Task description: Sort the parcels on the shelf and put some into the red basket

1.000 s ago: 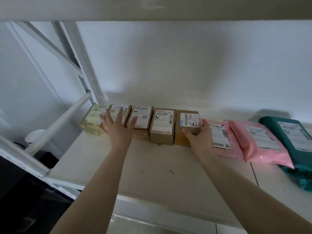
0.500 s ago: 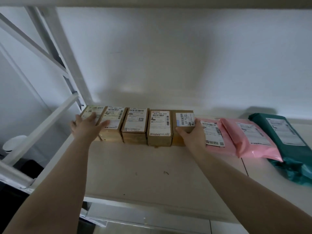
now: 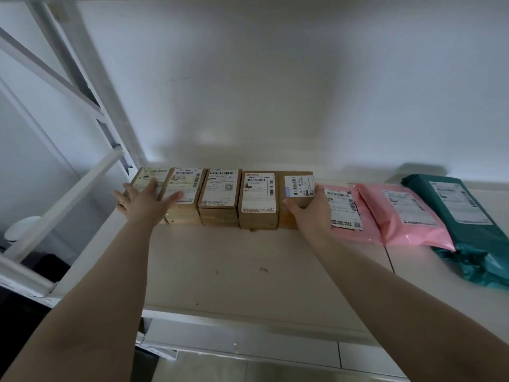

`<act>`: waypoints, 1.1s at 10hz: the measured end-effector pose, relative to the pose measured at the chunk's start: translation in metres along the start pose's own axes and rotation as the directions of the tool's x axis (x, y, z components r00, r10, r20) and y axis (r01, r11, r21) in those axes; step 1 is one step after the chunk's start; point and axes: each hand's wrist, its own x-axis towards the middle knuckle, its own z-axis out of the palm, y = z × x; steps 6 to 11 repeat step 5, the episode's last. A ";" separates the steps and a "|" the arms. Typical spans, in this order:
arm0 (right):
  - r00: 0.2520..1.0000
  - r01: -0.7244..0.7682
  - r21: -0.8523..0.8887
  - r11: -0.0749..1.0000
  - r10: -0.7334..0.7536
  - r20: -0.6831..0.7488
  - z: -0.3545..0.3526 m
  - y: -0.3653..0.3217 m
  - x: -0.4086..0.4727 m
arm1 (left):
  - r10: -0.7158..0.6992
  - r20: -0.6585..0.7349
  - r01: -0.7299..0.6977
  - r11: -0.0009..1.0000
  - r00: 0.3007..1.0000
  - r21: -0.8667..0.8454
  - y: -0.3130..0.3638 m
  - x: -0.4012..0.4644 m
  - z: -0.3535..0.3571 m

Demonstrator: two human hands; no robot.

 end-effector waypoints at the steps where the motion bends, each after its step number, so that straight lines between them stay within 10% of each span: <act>1: 1.000 -0.009 -0.024 1.000 0.009 -0.003 -0.002 0.000 -0.001 | 0.011 0.009 -0.011 1.000 1.000 0.012 0.002 -0.001 -0.001; 11: 0.999 0.031 -0.081 0.996 -0.028 0.035 -0.043 0.001 -0.010 | 0.140 -0.207 -0.170 0.976 0.968 -0.136 0.052 -0.039 -0.006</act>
